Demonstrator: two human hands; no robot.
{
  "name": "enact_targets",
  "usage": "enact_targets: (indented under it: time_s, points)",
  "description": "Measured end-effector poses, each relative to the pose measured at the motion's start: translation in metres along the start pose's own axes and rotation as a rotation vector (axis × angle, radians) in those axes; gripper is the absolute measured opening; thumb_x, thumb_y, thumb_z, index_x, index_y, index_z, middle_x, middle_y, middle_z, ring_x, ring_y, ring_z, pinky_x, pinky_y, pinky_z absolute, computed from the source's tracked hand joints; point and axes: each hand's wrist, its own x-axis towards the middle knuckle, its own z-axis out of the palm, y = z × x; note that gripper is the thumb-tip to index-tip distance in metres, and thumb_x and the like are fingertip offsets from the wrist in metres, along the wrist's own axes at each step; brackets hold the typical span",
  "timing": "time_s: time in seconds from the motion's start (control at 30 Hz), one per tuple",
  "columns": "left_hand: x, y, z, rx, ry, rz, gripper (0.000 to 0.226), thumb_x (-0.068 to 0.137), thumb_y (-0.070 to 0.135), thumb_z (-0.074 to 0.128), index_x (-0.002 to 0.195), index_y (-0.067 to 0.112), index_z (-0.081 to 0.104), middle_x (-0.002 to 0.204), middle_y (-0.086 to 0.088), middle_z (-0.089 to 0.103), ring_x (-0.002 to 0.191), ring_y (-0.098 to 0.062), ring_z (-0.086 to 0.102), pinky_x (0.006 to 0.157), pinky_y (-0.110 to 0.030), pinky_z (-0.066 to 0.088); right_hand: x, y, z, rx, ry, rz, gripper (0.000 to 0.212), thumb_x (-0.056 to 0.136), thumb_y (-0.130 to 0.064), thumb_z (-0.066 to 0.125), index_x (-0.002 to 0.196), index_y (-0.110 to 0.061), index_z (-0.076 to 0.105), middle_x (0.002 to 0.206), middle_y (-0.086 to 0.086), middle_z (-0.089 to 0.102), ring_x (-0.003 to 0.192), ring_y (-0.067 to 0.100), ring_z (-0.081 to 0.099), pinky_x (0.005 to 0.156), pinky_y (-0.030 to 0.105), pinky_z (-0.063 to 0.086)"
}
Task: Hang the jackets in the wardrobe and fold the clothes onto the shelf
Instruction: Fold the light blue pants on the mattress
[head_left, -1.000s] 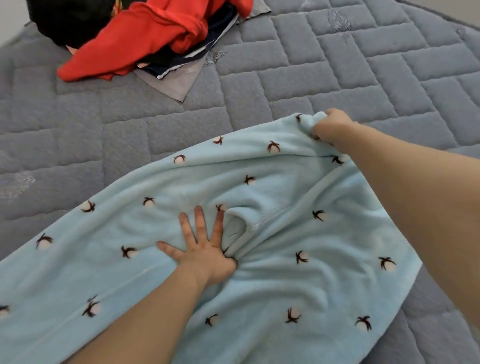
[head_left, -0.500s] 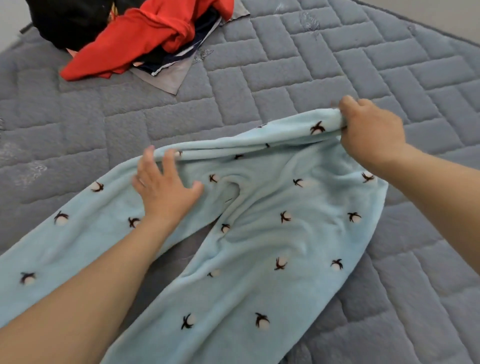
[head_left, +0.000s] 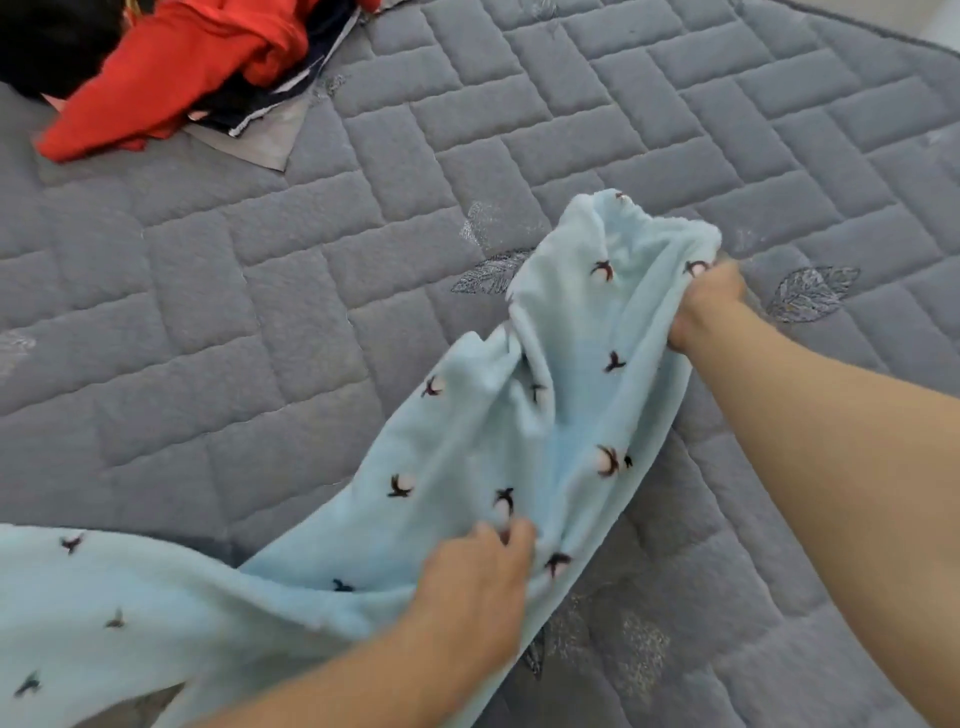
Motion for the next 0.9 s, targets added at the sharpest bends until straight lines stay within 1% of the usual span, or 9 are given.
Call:
enact_targets:
  time_s: [0.1, 0.2, 0.33, 0.4, 0.5, 0.6, 0.7, 0.8, 0.9]
  points:
    - [0.018, 0.031, 0.011, -0.053, -0.145, 0.02, 0.05, 0.095, 0.017, 0.051, 0.139, 0.008, 0.03, 0.13, -0.009, 0.037, 0.103, -0.031, 0.053, 0.054, -0.034, 0.036, -0.004, 0.012, -0.006, -0.108, -0.099, -0.009, 0.071, 0.081, -0.076, 0.045, 0.113, -0.016, 0.067, 0.103, 0.013, 0.073, 0.092, 0.034, 0.07, 0.08, 0.045, 0.056]
    - [0.034, 0.033, 0.005, -0.236, -0.212, -0.057, 0.039, 0.098, 0.022, 0.047, 0.131, 0.007, 0.031, 0.118, -0.015, 0.059, 0.101, -0.035, 0.062, 0.067, -0.038, 0.041, 0.003, 0.012, -0.012, -0.624, 0.019, -0.281, 0.027, 0.086, -0.025, 0.066, 0.11, -0.013, 0.063, 0.088, 0.005, 0.067, 0.065, 0.016, 0.062, 0.051, 0.022, 0.048]
    - [0.041, 0.024, -0.016, -0.397, -0.464, 0.083, 0.036, 0.088, 0.044, 0.049, 0.11, 0.017, 0.041, 0.094, -0.005, 0.054, 0.089, -0.031, 0.057, 0.065, -0.036, 0.039, 0.024, -0.003, -0.03, -0.564, 0.102, -0.309, 0.037, 0.088, -0.011, 0.064, 0.124, -0.013, 0.055, 0.111, 0.004, 0.063, 0.095, 0.023, 0.064, 0.087, 0.042, 0.055]
    - [0.058, -0.001, -0.032, -0.471, -0.199, -0.052, 0.03, 0.084, 0.051, 0.047, 0.09, 0.022, 0.047, 0.086, 0.002, 0.053, 0.084, -0.025, 0.053, 0.064, -0.034, 0.04, 0.023, 0.001, -0.041, -0.654, 0.113, -0.137, 0.065, 0.084, -0.026, 0.072, 0.139, -0.016, 0.039, 0.124, 0.002, 0.057, 0.107, 0.027, 0.06, 0.094, 0.051, 0.051]
    - [0.092, -0.053, -0.053, -0.455, 0.412, -0.452, 0.044, 0.085, 0.055, 0.052, 0.112, 0.02, 0.051, 0.115, -0.004, 0.053, 0.111, -0.031, 0.046, 0.088, -0.042, 0.042, 0.03, 0.012, -0.053, -0.625, 0.094, -0.008, 0.073, 0.08, -0.035, 0.078, 0.139, -0.014, 0.041, 0.124, 0.005, 0.061, 0.103, 0.026, 0.064, 0.083, 0.045, 0.056]
    - [0.117, -0.094, -0.055, -0.573, 0.289, -0.666, 0.084, 0.075, 0.078, 0.05, 0.136, 0.023, 0.037, 0.139, -0.008, 0.036, 0.131, -0.033, 0.032, 0.103, -0.049, 0.033, 0.032, 0.007, -0.049, -0.559, -0.035, 0.015, 0.045, 0.083, -0.033, 0.076, 0.122, -0.015, 0.065, 0.102, 0.005, 0.074, 0.075, 0.019, 0.073, 0.052, 0.027, 0.054]
    - [0.136, -0.106, -0.061, -0.714, 0.085, -0.618, 0.072, 0.077, 0.077, 0.051, 0.125, 0.023, 0.052, 0.131, -0.011, 0.046, 0.128, -0.035, 0.039, 0.1, -0.043, 0.037, 0.029, -0.005, -0.04, -0.588, -0.109, 0.018, 0.035, 0.085, -0.035, 0.074, 0.114, -0.017, 0.07, 0.097, 0.004, 0.075, 0.077, 0.02, 0.072, 0.056, 0.029, 0.053]
    - [0.143, -0.106, -0.072, -1.105, 0.321, -0.354, 0.021, 0.089, 0.041, 0.062, 0.089, 0.02, 0.06, 0.098, -0.004, 0.064, 0.098, -0.024, 0.061, 0.077, -0.034, 0.047, 0.023, -0.012, -0.035, -0.563, -0.165, 0.012, 0.023, 0.092, -0.029, 0.066, 0.108, -0.014, 0.07, 0.097, 0.006, 0.075, 0.076, 0.021, 0.073, 0.07, 0.04, 0.056]
    - [0.134, -0.125, -0.079, -1.477, 0.829, -0.445, 0.017, 0.094, 0.037, 0.056, 0.093, 0.02, 0.059, 0.093, 0.001, 0.064, 0.089, -0.019, 0.059, 0.081, -0.036, 0.047, 0.02, -0.031, -0.024, -0.245, -0.177, -0.122, 0.024, 0.093, -0.024, 0.064, 0.114, -0.011, 0.066, 0.099, 0.011, 0.075, 0.083, 0.027, 0.074, 0.07, 0.048, 0.059]
